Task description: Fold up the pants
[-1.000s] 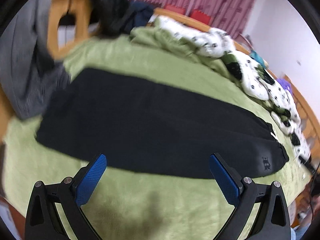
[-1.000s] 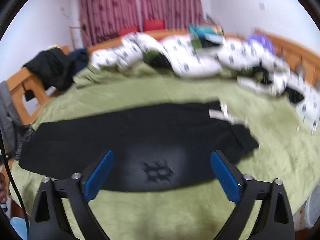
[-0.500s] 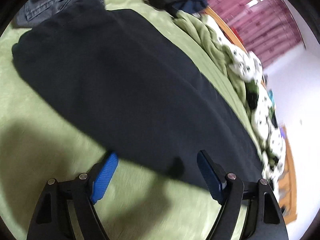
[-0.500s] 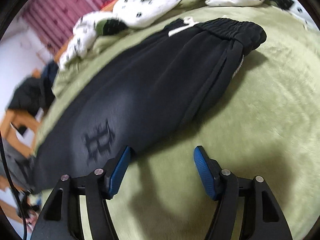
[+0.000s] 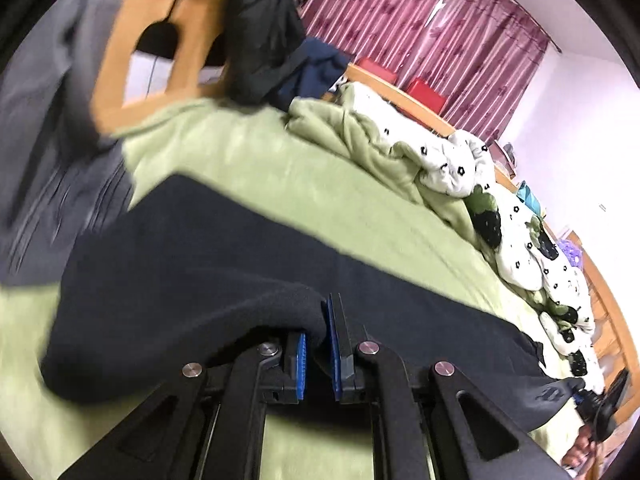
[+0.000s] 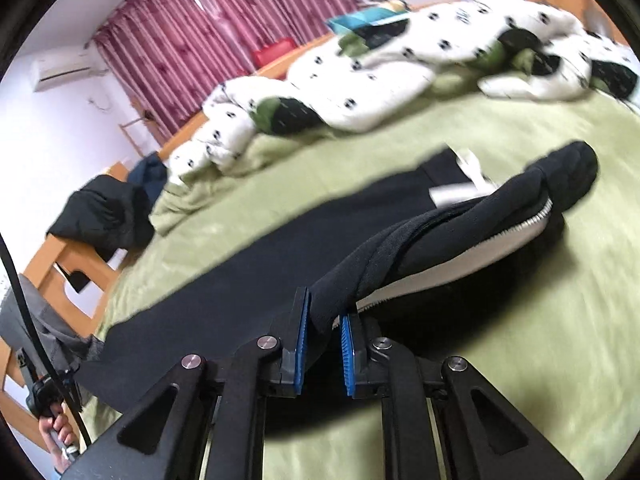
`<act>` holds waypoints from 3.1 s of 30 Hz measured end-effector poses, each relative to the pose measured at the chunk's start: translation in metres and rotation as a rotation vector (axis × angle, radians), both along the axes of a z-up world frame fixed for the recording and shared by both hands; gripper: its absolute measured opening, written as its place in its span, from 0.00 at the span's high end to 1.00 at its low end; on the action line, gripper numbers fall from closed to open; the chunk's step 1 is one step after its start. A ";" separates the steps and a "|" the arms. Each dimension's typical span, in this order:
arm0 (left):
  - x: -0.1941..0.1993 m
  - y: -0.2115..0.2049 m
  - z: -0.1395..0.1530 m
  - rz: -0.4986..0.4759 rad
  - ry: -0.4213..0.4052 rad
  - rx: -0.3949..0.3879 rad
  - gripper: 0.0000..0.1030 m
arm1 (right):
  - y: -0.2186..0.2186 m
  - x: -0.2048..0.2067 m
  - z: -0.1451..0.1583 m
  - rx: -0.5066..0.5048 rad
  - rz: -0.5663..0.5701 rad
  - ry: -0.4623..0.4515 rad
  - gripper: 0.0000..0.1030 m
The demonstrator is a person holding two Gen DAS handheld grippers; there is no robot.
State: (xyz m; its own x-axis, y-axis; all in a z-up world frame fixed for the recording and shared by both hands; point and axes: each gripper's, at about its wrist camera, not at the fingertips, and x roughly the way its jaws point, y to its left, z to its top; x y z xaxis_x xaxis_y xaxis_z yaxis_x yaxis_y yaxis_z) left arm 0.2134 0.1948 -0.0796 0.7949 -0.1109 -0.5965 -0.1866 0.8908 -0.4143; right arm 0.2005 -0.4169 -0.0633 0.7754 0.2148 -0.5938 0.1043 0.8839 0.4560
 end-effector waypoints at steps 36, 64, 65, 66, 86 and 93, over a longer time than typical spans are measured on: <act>-0.055 -0.007 -0.116 -0.040 0.164 -0.257 0.23 | -0.041 -0.038 -0.064 -0.030 -0.099 0.194 0.36; -0.067 -0.020 -0.090 -0.062 0.207 -0.178 0.90 | -0.118 -0.046 -0.032 0.084 -0.266 0.158 0.87; -0.080 -0.024 -0.089 -0.094 0.207 -0.181 0.90 | -0.127 -0.062 -0.026 0.064 -0.262 0.157 0.87; -0.091 -0.027 -0.088 -0.119 0.206 -0.185 0.90 | -0.133 -0.075 -0.021 0.040 -0.259 0.161 0.87; -0.186 -0.029 -0.061 -0.183 0.170 0.045 0.55 | -0.205 -0.126 -0.060 0.056 -0.438 0.251 0.51; -0.179 -0.034 -0.033 -0.188 0.090 0.037 0.55 | -0.203 -0.108 -0.046 -0.055 -0.409 0.241 0.50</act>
